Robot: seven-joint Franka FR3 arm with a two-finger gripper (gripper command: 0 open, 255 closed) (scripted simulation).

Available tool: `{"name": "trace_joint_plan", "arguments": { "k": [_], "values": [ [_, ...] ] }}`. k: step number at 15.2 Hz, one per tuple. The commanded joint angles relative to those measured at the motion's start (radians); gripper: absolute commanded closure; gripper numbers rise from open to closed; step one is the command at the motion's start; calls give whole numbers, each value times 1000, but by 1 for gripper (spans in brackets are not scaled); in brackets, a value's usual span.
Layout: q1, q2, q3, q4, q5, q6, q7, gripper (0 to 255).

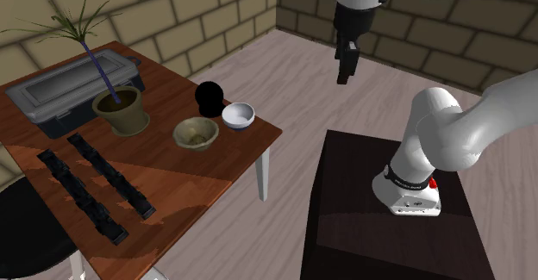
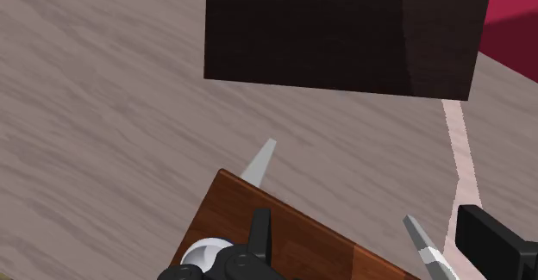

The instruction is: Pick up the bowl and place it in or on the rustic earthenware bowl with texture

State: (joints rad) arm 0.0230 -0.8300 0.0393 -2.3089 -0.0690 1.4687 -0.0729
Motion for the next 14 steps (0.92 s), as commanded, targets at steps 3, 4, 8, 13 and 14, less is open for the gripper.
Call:
{"name": "trace_joint_plan", "arguments": {
  "k": [3, 4, 8, 13, 14],
  "values": [
    [-5, 34, -8, -33, -9, 70, -2, 0],
    [-7, 53, -13, -48, -13, 106, -3, 0],
    [-18, 143, -29, -93, -31, 247, -6, 0],
    [-33, 284, -49, -116, -52, 419, -7, 0],
    [-36, 315, -53, -116, -56, 453, -7, 0]
  ]
}}
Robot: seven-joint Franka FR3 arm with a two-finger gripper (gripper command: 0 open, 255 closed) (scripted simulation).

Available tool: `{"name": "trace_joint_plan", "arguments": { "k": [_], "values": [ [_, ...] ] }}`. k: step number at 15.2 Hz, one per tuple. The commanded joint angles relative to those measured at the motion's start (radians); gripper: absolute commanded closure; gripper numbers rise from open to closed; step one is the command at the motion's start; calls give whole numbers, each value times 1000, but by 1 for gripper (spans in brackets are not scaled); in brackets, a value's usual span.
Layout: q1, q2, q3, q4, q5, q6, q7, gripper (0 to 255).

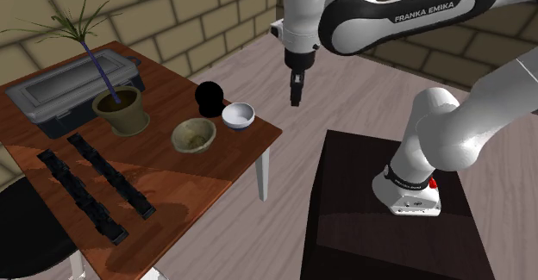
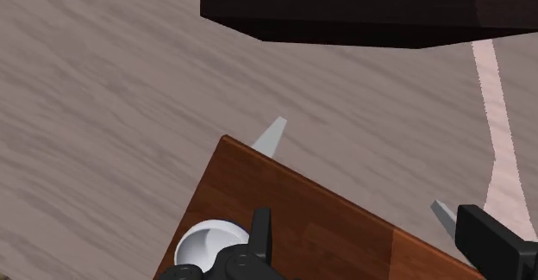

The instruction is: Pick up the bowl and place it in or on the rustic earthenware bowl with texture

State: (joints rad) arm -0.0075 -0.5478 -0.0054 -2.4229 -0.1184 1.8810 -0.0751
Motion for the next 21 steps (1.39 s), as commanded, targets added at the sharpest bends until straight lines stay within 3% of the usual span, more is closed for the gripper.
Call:
{"name": "trace_joint_plan", "arguments": {
  "k": [1, 11, 21],
  "values": [
    [-9, 65, -12, -1, -11, 73, -5, 0],
    [-36, 426, -45, 93, -42, 358, -4, 0],
    [-61, 811, -67, 322, -44, 532, -13, 0]
  ]
}}
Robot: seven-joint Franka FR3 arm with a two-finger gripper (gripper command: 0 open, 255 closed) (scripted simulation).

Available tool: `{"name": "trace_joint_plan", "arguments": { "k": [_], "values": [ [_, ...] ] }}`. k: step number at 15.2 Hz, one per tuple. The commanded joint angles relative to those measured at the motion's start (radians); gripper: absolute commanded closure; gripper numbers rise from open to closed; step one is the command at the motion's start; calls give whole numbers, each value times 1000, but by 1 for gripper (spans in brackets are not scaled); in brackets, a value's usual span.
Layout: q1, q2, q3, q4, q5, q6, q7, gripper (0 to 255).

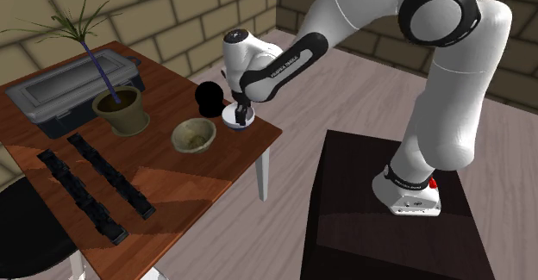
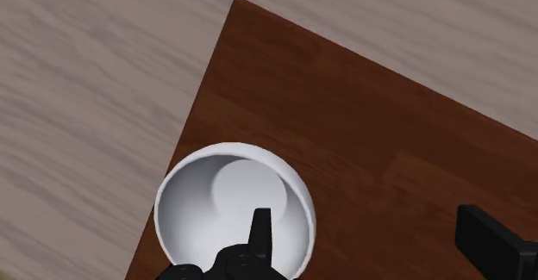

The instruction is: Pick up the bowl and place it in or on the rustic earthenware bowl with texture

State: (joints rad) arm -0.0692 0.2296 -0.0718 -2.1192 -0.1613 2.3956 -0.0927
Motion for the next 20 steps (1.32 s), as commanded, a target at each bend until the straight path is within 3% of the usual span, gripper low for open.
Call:
{"name": "trace_joint_plan", "arguments": {
  "k": [1, 6, 14, 20],
  "values": [
    [-3, 72, -1, 48, 1, 28, 2, 0],
    [-19, 267, -4, 220, 11, 61, -8, 0],
    [-27, 354, -6, 239, 10, 129, -7, 0],
    [-27, 354, -6, 239, 10, 129, -7, 0]
  ]
}}
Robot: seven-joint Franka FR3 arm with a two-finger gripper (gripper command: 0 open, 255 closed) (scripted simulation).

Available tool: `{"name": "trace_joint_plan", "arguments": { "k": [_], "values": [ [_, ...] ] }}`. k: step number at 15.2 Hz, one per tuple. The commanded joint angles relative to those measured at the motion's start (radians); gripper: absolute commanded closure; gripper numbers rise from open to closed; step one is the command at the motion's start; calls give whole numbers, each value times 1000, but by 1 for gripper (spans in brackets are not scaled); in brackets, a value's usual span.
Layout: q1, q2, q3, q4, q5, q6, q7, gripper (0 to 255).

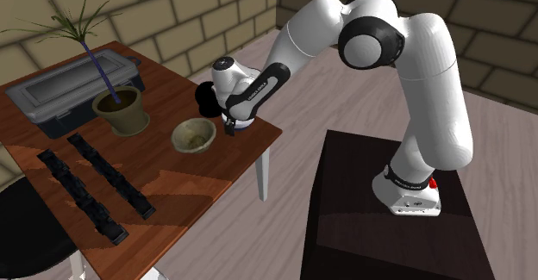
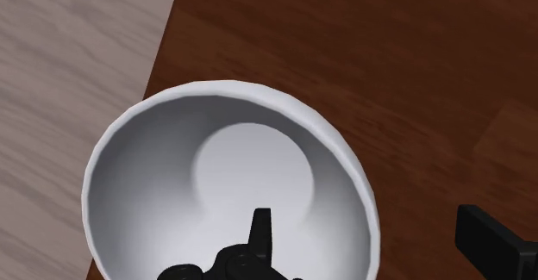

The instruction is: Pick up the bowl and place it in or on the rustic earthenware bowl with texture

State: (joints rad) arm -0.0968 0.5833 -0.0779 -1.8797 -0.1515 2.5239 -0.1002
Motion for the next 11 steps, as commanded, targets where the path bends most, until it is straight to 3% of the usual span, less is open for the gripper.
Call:
{"name": "trace_joint_plan", "arguments": {
  "k": [1, 2, 3, 11],
  "values": [
    [0, 0, 0, 0, 0, 0, 0, 0],
    [0, 0, 0, 0, 0, 0, 0, 0],
    [0, 0, 0, 0, 0, 0, 0, 255],
    [0, 0, 0, 0, 0, 0, 0, 255]
  ]
}}
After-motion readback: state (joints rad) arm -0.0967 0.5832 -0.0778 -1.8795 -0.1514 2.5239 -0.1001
